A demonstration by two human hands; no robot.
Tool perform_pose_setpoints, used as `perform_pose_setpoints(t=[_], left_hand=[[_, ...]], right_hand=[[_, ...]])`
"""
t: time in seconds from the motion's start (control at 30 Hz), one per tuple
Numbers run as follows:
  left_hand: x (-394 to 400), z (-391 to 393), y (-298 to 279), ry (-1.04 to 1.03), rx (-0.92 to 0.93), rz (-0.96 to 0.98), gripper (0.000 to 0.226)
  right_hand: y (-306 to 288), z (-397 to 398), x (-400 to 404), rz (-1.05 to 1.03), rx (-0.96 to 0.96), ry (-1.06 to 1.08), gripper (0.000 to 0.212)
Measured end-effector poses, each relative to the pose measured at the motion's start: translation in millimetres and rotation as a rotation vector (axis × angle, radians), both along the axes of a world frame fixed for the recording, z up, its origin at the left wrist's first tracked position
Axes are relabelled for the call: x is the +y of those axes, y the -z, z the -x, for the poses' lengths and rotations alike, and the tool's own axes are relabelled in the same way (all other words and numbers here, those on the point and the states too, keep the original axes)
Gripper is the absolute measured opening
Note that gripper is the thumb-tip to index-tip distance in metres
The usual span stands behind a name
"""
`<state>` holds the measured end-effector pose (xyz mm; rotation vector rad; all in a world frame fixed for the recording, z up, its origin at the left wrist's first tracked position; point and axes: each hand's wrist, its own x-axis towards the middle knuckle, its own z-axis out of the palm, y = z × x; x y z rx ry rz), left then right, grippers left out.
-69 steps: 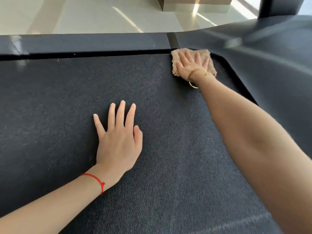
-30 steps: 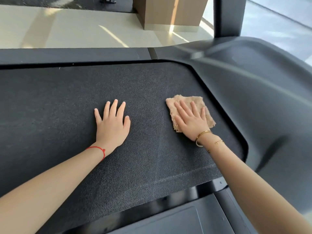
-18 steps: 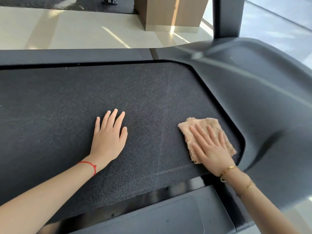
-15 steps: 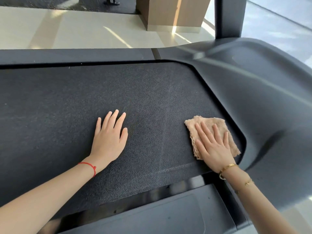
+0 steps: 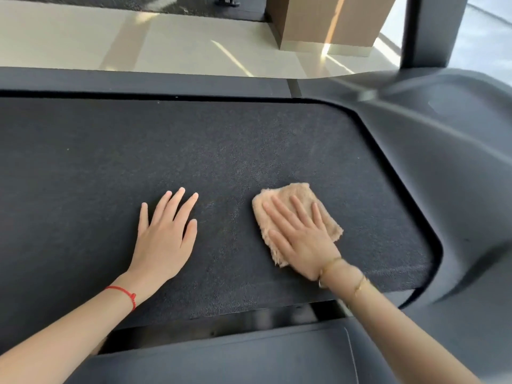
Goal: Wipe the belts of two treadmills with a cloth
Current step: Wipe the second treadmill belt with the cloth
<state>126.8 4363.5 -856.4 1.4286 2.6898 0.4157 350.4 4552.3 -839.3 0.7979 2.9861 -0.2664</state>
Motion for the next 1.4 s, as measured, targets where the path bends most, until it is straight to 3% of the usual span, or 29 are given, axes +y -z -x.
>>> perform_pose_setpoints(t=[0.2,0.43,0.57,0.63,0.77,0.87,0.97,1.17,1.4], left_hand=[[-39.8,18.7,-0.2,-0.138,0.0,0.016,0.056],[-72.6,36.7,-0.9,-0.294,-0.006,0.024,0.055],[-79.1,36.6,-2.2,-0.32,-0.008,0.01,0.055],[-78.2,35.1,-2.7,-0.324,-0.001,0.008,0.055],[-74.7,31.2,-2.0,-0.331,0.018,-0.007,0.055],[-73.7,31.4,-1.4,-0.332,0.019,-0.008,0.055],[-73.3,31.7,-0.8,-0.334,0.021,-0.009,0.055],[-75.8,31.7,-1.3,-0.332,0.022,-0.023,0.054],[-103.3,42.9,-1.4,-0.3,-0.016,0.043,0.056]], right_hand=[[-2.8,84.0,34.2,0.054,-0.025,0.163,0.055],[3.5,76.8,-67.3,0.004,0.007,-0.344,0.056],[4.0,57.7,-60.7,0.032,0.037,-0.464,0.058],[3.4,66.2,-33.2,-0.015,0.026,-0.433,0.059],[-2.0,118.7,28.9,0.027,-0.021,-0.09,0.06],[1.0,151.0,25.3,0.017,-0.047,-0.013,0.059],[1.4,150.6,-5.4,0.0,-0.045,-0.109,0.059],[-0.5,99.3,-86.7,-0.018,-0.015,-0.517,0.058],[-3.4,115.7,-47.3,0.04,0.007,-0.443,0.056]])
